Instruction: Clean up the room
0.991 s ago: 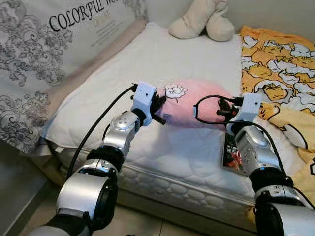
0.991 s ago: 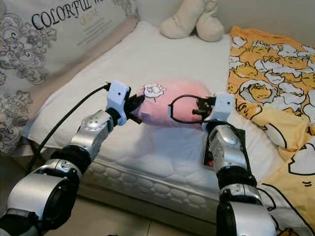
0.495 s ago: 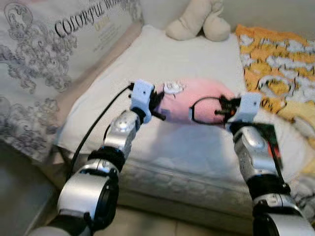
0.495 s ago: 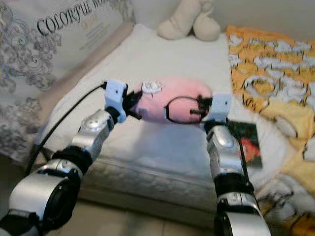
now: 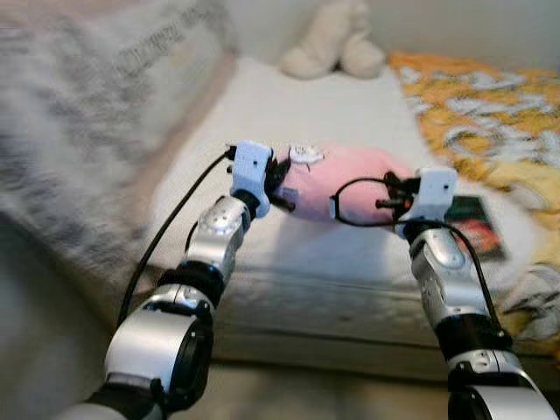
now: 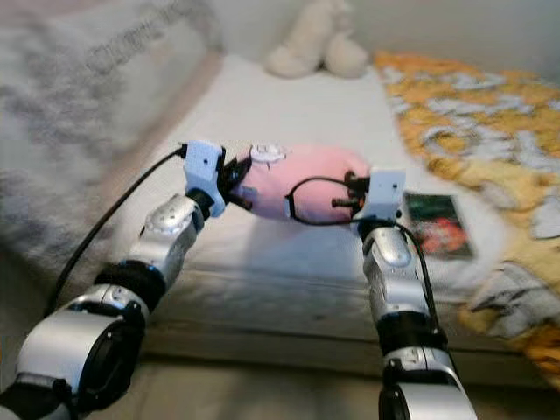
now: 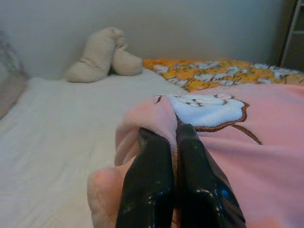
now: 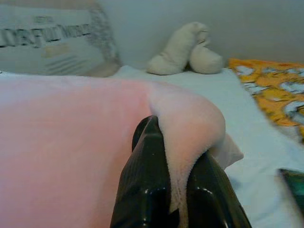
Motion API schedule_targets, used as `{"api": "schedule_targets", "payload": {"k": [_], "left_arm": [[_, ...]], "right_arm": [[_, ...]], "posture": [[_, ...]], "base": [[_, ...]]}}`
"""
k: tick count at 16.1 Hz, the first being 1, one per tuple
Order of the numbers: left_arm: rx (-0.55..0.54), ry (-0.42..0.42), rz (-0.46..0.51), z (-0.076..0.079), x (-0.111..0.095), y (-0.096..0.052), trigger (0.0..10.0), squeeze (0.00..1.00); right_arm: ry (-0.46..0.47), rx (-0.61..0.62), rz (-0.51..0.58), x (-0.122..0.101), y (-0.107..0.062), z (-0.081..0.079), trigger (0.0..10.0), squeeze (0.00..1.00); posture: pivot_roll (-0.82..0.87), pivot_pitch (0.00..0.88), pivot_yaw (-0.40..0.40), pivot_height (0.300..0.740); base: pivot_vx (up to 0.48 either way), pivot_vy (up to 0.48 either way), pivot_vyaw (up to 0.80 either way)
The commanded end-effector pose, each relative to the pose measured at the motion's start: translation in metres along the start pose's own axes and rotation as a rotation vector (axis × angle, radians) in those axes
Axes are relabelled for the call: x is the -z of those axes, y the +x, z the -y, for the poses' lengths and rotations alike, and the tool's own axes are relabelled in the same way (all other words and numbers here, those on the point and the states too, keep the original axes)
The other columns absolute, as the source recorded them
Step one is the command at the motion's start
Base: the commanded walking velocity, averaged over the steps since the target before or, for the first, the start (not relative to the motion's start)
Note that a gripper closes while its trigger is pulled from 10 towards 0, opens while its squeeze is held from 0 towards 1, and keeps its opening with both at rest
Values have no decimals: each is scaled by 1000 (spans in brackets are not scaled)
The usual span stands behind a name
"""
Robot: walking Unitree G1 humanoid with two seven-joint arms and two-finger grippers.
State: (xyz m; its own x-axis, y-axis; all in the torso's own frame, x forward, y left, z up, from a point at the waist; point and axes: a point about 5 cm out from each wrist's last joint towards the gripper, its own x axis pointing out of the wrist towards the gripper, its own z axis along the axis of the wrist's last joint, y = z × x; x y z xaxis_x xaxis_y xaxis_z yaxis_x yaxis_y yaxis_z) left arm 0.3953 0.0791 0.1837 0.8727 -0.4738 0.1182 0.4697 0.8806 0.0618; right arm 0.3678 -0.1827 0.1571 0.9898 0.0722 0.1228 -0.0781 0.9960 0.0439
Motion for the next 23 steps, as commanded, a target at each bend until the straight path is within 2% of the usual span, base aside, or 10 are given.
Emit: {"api": "schedule_targets", "payload": {"k": [1, 4, 6, 10, 17, 23], "left_arm": [[-36, -6, 38, -3, -5, 0, 10000, 0], [-40, -8, 41, -1, -6, 1, 10000, 0], [-49, 11, 26, 0, -4, 1, 10000, 0], [-56, 8, 34, 2, -5, 2, 10000, 0], [-49, 28, 47, 5, -7, 3, 10000, 0], [-40, 33, 49, 14, -7, 6, 10000, 0]], "right_arm": [[-21, 20, -2, -1, -2, 9, 10000, 0], [-57, 3, 0, -1, 0, 6, 10000, 0], [-72, 9, 8, -1, 0, 4, 10000, 0], [-81, 3, 20, -1, -1, 1, 10000, 0], [-90, 38, 30, -4, 0, 8, 10000, 0], [-85, 41, 25, -1, -3, 8, 10000, 0]], "posture": [[44, 0, 13, 740], [50, 0, 10, 740], [55, 0, 16, 740], [52, 0, 16, 740], [46, 0, 17, 740], [47, 0, 19, 740]], "base": [[0, 480, 0], [0, 480, 0], [0, 0, 0], [480, 0, 0], [480, 0, 192], [466, 0, 0]]}}
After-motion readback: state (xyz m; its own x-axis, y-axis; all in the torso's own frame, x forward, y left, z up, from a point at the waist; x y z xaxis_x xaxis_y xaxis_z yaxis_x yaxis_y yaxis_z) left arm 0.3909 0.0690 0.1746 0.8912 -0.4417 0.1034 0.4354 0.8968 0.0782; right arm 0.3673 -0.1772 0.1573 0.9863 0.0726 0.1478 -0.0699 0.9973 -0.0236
